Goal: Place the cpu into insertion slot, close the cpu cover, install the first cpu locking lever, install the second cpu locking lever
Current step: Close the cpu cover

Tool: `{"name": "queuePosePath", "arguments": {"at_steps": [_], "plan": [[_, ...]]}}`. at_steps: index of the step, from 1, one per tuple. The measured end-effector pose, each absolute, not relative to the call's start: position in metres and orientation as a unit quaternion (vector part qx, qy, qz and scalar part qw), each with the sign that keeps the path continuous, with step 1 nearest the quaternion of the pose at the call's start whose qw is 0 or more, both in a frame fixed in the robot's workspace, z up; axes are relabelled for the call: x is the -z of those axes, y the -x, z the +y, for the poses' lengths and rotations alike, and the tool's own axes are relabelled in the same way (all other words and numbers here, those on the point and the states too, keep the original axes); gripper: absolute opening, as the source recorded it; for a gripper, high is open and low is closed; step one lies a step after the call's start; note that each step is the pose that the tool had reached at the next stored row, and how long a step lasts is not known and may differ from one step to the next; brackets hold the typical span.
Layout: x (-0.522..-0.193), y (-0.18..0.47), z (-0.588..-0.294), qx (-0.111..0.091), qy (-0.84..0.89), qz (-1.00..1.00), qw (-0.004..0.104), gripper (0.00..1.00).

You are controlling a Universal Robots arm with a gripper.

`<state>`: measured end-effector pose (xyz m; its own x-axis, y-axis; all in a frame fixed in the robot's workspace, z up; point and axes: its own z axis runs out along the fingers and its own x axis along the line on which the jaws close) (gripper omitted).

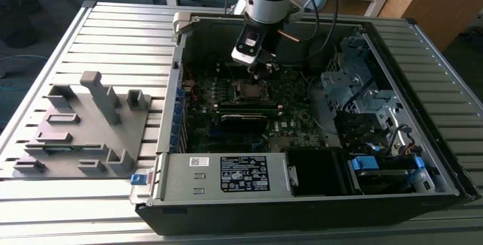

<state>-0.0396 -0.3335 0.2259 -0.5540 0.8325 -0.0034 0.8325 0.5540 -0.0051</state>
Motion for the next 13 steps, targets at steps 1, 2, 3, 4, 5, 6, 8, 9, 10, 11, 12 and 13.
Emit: {"name": "queuePosePath", "arguments": {"at_steps": [1,2,3,4,5,6,8,9,10,11,12,13], "plan": [[-0.2257,0.0396,-0.3335,0.003,-0.464,0.886,0.000,0.11],[-0.2255,0.0396,-0.3335,0.003,-0.456,0.890,0.000,0.11],[-0.2253,0.0396,-0.3335,0.003,-0.447,0.894,0.000,0.11],[-0.2252,0.0396,-0.3335,0.003,-0.439,0.898,0.000,0.11],[-0.2250,0.0396,-0.3335,0.003,-0.431,0.902,0.000,0.11],[-0.2248,0.0396,-0.3335,0.003,-0.423,0.906,0.000,0.11],[-0.2244,0.0396,-0.3335,0.003,-0.407,0.913,0.001,0.11],[-0.2242,0.0396,-0.3335,0.003,-0.398,0.917,0.001,0.11],[-0.2240,0.0396,-0.3335,0.003,-0.390,0.921,0.001,0.11],[-0.2239,0.0396,-0.3335,0.003,-0.381,0.924,0.001,0.11],[-0.2238,0.0396,-0.3335,0.003,-0.373,0.928,0.001,0.11],[-0.2237,0.0396,-0.3335,0.003,-0.365,0.931,0.001,0.11]]}}
